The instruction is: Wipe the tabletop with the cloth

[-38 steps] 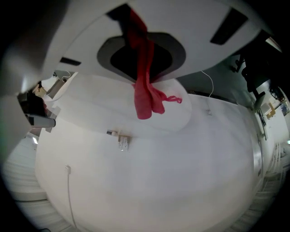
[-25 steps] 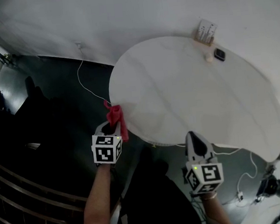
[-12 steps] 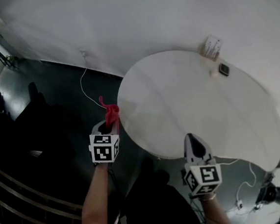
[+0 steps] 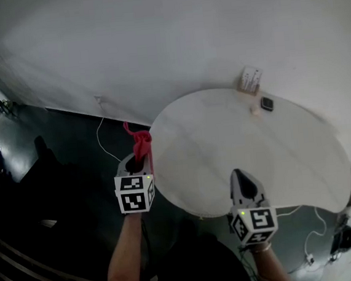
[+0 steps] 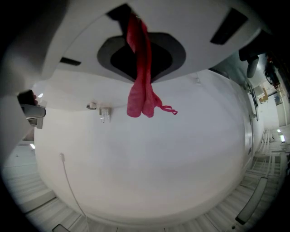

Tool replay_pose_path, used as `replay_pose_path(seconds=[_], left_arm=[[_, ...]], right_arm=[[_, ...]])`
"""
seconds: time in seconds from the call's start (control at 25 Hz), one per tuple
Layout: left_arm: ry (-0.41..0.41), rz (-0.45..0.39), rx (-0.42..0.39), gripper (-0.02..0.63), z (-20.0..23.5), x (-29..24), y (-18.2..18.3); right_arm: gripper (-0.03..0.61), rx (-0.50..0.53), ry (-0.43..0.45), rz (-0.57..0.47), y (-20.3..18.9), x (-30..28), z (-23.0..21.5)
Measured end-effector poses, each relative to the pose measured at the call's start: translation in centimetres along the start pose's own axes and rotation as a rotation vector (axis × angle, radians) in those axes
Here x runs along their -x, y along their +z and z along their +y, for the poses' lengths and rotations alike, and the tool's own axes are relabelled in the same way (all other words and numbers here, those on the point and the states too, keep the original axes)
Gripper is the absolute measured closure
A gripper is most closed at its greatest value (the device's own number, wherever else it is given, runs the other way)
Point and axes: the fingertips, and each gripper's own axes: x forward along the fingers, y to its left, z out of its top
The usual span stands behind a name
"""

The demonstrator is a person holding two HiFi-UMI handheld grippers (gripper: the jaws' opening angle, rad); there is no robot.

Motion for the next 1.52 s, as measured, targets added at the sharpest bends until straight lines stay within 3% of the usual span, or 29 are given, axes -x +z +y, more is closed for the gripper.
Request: replay_pose_path(seconds=[0.52, 0.96, 1.52], left_arm=[[-0.164, -0.146, -0.012, 0.572, -9.5, 1.1, 5.0], [-0.218, -0.172, -0.037, 0.572, -14.8, 2.3, 6.1], [-0.253, -0.176, -0.039, 0.572, -17.7, 2.7, 6.1]], right_arm=[[0.577, -0.041, -0.057, -0.081, 3.0, 1.1, -3.5], [0.577, -0.009, -0.032, -0.104, 4.3, 2.4, -5.4], [0.577, -0.005, -0.019, -0.139, 5.0, 3.7, -6.9]])
